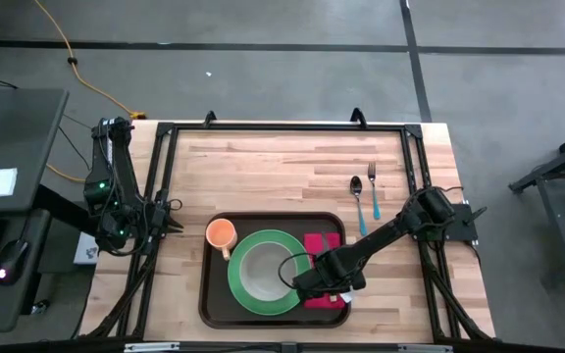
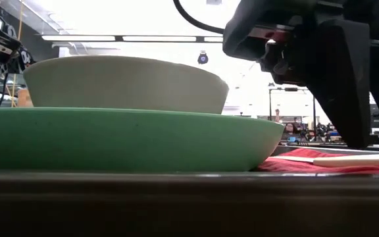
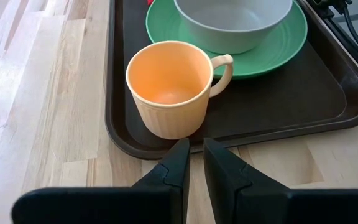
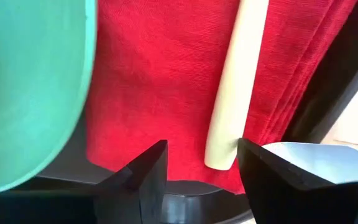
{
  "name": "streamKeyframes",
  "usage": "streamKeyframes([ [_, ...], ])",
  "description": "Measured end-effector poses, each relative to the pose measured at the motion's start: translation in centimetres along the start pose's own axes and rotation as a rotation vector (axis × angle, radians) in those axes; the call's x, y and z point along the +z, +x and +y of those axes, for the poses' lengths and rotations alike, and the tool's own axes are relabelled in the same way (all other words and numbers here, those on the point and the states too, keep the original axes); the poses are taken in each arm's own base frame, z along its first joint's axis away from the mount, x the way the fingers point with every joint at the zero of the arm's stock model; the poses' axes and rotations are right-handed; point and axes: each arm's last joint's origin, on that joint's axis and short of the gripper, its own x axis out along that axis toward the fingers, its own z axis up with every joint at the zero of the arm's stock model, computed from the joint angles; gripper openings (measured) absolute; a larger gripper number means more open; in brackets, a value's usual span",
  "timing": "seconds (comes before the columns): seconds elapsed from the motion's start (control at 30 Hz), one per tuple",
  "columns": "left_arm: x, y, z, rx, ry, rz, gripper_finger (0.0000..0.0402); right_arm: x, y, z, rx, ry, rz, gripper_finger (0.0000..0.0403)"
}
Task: Set up tray
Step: Put the yellow knife on the red napkin, then put the blue fork on the red napkin to the left side of the yellow knife
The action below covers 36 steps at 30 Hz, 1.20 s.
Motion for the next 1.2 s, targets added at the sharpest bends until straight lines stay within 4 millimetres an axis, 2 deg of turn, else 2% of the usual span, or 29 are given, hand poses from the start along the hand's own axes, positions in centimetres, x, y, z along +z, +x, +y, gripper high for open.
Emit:
streamKeyframes([
  [0.5, 0.0, 0.0, 0.0, 0.0, 0.0, 0.0, 0.0079, -0.2, 0.0, 0.1, 0.009, -0.018, 0.038, 0.014],
  [0.6, 0.0, 0.0, 0.0, 0.0, 0.0, 0.0, 0.0079, -0.2, -0.4, 0.1, 0.014, -0.02, 0.041, 0.0143],
  [0.87, -0.1, 0.0, 0.0, -0.016, 0.001, 0.023, 0.0079, -0.3, -2.9, -0.5, 0.071, -0.023, -0.037, 0.0151],
  [1.2, -0.1, 0.0, 0.0, -0.016, 0.002, 0.025, 0.0079, -0.1, -3.1, -1.7, -0.045, -0.002, -0.044, 0.0148],
])
